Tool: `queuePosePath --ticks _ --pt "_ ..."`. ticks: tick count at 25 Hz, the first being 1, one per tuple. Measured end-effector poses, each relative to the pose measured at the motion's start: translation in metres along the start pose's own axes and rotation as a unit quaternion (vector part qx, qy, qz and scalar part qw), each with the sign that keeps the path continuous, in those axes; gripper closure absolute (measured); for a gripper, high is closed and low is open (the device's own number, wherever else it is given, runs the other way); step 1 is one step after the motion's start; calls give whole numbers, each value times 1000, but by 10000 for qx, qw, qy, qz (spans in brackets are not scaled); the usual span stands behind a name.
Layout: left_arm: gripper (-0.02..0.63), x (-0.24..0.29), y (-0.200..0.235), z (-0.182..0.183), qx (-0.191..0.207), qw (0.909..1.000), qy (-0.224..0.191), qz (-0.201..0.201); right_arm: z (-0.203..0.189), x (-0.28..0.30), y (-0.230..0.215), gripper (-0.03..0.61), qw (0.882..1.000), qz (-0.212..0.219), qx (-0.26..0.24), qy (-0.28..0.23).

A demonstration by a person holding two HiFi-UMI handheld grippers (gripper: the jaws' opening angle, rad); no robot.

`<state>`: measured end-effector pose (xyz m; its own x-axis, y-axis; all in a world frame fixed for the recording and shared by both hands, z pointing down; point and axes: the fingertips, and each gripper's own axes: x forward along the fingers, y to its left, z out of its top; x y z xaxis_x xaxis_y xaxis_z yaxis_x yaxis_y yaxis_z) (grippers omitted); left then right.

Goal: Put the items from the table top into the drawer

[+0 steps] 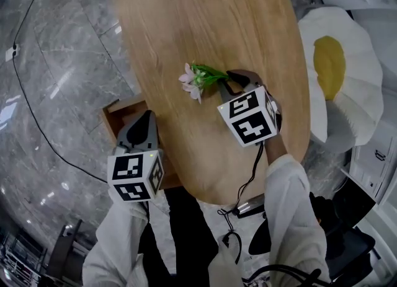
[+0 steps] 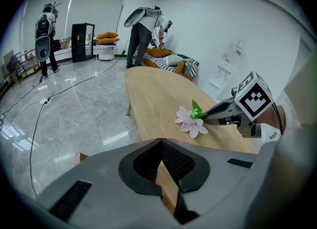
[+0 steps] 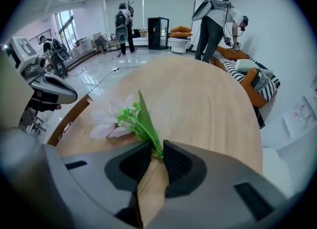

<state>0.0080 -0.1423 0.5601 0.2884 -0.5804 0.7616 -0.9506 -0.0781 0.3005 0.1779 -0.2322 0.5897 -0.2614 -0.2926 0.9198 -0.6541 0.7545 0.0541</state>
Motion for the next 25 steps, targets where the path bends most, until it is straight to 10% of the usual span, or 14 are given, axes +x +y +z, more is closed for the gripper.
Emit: queuePosePath --ticks 25 --pt "618 -17 -1 -17 159 9996 -7 -237 -9 -30 50 511 9966 187 770 -211"
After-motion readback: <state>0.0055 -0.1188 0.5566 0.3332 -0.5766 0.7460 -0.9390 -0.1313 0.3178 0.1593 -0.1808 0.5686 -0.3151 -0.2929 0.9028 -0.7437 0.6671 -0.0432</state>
